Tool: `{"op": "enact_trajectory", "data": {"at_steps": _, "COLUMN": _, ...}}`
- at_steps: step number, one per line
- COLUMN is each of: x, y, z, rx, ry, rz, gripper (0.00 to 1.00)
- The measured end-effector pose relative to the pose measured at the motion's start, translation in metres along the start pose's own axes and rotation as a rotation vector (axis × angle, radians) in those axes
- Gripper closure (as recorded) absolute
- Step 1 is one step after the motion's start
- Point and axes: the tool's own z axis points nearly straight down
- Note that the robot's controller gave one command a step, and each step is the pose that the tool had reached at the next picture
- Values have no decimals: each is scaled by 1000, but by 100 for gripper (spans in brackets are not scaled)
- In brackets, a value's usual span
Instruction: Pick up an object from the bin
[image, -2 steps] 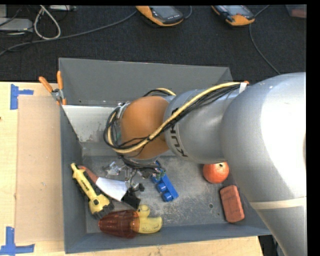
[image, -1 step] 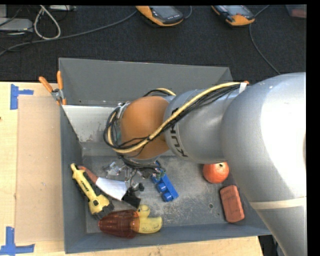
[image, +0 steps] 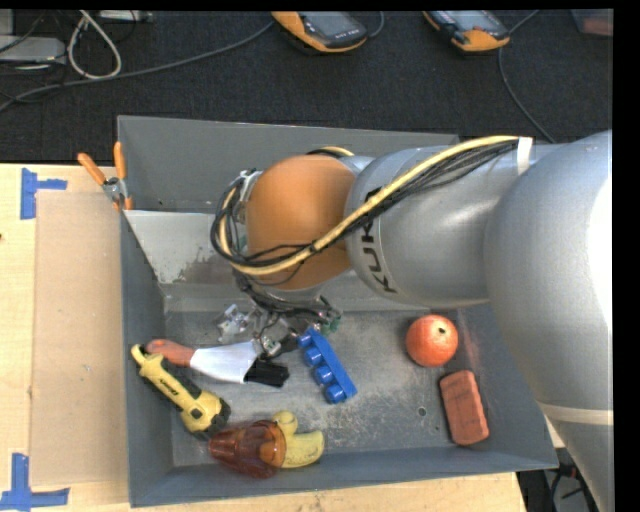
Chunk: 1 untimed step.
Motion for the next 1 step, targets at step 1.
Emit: {"op": "enact_trajectory", "data": {"at_steps": 1, "x": -7, "y": -1, "z": -61, "rx": -3, "ry": 3, "rz": 9, "gripper": 100}}
